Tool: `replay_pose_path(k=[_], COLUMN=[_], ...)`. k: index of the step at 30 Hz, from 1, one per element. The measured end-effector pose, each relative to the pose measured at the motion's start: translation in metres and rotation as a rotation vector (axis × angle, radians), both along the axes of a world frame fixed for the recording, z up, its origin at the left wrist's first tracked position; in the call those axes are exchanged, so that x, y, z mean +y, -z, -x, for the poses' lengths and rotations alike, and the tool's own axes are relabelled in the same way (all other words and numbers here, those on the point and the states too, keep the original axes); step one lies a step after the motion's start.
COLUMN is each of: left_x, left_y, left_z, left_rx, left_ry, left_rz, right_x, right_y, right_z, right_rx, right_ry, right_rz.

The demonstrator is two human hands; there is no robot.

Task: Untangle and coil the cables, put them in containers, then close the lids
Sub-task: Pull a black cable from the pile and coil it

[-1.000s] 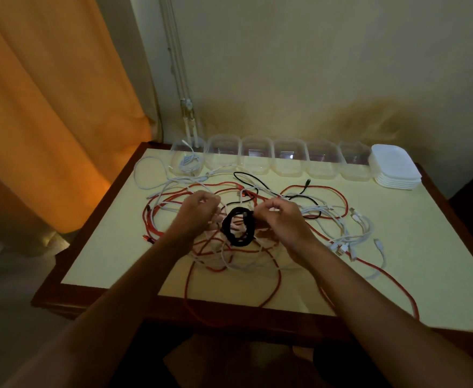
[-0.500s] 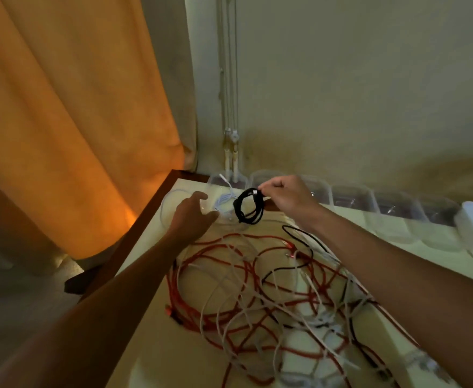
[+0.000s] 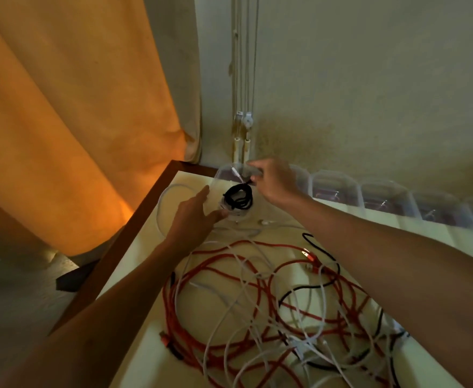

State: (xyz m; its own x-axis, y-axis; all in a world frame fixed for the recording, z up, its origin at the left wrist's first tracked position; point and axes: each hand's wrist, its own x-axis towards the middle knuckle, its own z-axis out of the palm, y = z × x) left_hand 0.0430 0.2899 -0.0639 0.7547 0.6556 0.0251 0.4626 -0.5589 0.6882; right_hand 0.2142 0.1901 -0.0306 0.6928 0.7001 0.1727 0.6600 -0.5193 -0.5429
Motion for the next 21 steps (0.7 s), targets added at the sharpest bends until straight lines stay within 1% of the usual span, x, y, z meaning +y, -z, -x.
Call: replay_pose_path(k=[2, 5, 9, 11, 13, 14, 16, 18, 19, 20, 21], left_x=[-0.001, -0.006, -0.025, -0.042, -0.061, -0.071, -0.090, -0.109, -0.117, -0.126, -0.136], left_y=[0.001, 0.000, 0.000, -0.001, -0.003, -0.004, -0.010, -0.019, -0.023, -0.028, -0.031], left_z=[-0.001, -0.001, 0.009, 0.018, 0.029, 0.035, 0.047, 0.058, 0.062, 0.066, 0.069], left_rx=[0.007, 0.000, -0.139, -0.197, -0.211, -0.217, -0.246, -0.294, -0.310, -0.307, -0.275], left_ry=[-0.008, -0.036, -0.130, -0.115, -0.037, 0.015, 0.119, 0.233, 0.298, 0.364, 0.438], left_rz=[-0.008, -0.021, -0.072, -0.105, -0.173, -0.222, -0.365, -0.527, -0.592, -0.625, -0.614], right_x=[-0.015, -0.049, -0.114, -0.148, -0.177, -0.188, -0.207, -0.224, -0.229, -0.235, -0.238], right_y=[-0.002, 0.001, 0.013, 0.018, 0.017, 0.016, 0.015, 0.011, 0.010, 0.005, 0.002], right_z=[-0.001, 0.000, 0.013, 0.024, 0.035, 0.040, 0.050, 0.062, 0.068, 0.077, 0.083], right_rx=[-0.020, -0.070, -0.091, -0.085, -0.094, -0.110, -0.188, -0.280, -0.276, -0.255, -0.230], right_ry=[0.002, -0.072, -0.061, -0.090, -0.228, -0.313, -0.442, -0.499, -0.526, -0.541, -0.548], right_rz=[-0.039, -0.090, -0.040, -0.043, 0.042, 0.126, 0.261, 0.302, 0.297, 0.283, 0.270])
